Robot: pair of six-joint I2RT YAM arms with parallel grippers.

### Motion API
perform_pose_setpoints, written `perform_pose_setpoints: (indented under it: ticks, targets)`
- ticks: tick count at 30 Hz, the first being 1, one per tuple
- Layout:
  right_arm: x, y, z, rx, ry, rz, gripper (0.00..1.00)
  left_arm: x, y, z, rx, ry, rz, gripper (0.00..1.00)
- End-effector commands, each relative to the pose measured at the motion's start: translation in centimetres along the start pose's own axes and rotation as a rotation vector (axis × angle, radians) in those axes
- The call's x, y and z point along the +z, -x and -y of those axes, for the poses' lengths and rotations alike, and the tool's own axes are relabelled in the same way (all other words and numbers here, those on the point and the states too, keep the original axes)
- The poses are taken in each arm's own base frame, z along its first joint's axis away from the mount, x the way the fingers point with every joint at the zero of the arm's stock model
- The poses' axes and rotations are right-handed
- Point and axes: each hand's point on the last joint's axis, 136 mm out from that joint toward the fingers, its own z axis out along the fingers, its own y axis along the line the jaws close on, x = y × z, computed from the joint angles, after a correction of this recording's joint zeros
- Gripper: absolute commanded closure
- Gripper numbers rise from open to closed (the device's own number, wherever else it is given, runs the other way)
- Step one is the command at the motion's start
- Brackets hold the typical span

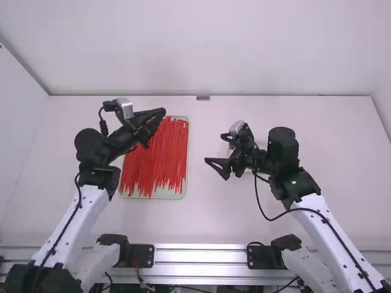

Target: Fasten the cable tie

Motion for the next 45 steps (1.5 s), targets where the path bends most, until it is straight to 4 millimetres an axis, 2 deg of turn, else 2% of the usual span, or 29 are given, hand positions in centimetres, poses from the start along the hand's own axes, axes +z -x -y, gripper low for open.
perform_pose_setpoints:
  ticks: [1, 6, 9, 10, 12, 16, 20, 28, 33, 38, 45]
  targets:
    - [-0.6, 2.5, -2.1, -0.093, 0.096, 0.066, 0.01, 1.0, 0.5, 2.6, -0.061, -0.136, -0.009, 0.98]
    - [-0.8, 3.8, -2.6, -0.141, 0.120, 0.114, 0.01, 2.9, 1.3, 3.9, -0.050, -0.201, -0.011, 0.98]
    - [-0.9, 4.2, -2.9, -0.164, 0.137, 0.133, 0.01, 4.9, 1.8, 5.1, -0.019, -0.229, -0.069, 0.98]
    - [-0.9, 4.2, -2.9, -0.164, 0.137, 0.133, 0.01, 4.9, 1.8, 5.1, -0.019, -0.229, -0.069, 0.98]
    - [-0.9, 4.3, -2.9, -0.170, 0.136, 0.136, 0.01, 6.2, 2.1, 6.4, 0.025, -0.253, -0.120, 0.98]
    - [-0.9, 4.5, -3.0, -0.182, 0.141, 0.142, 0.01, 7.4, 2.4, 8.6, 0.085, -0.295, -0.185, 0.98]
    - [-1.3, 4.6, -4.6, -0.282, 0.229, 0.165, 0.01, 7.8, 2.6, 10.5, 0.123, -0.357, -0.198, 0.98]
    - [-1.8, 6.4, -4.4, -0.322, 0.214, 0.230, 0.01, 7.9, 4.0, 12.9, 0.094, -0.528, -0.137, 0.98]
    - [-2.8, 7.4, -5.4, -0.404, 0.276, 0.282, 0.01, 8.7, 4.8, 12.7, 0.018, -0.554, -0.100, 0.98]
    - [-3.1, 8.1, -5.4, -0.452, 0.266, 0.311, 0.01, 8.9, 5.6, 12.9, -0.017, -0.587, -0.062, 0.98]
    - [-3.1, 8.7, -5.3, -0.484, 0.255, 0.335, 0.01, 8.9, 6.3, 15.3, -0.009, -0.657, -0.010, 0.98]
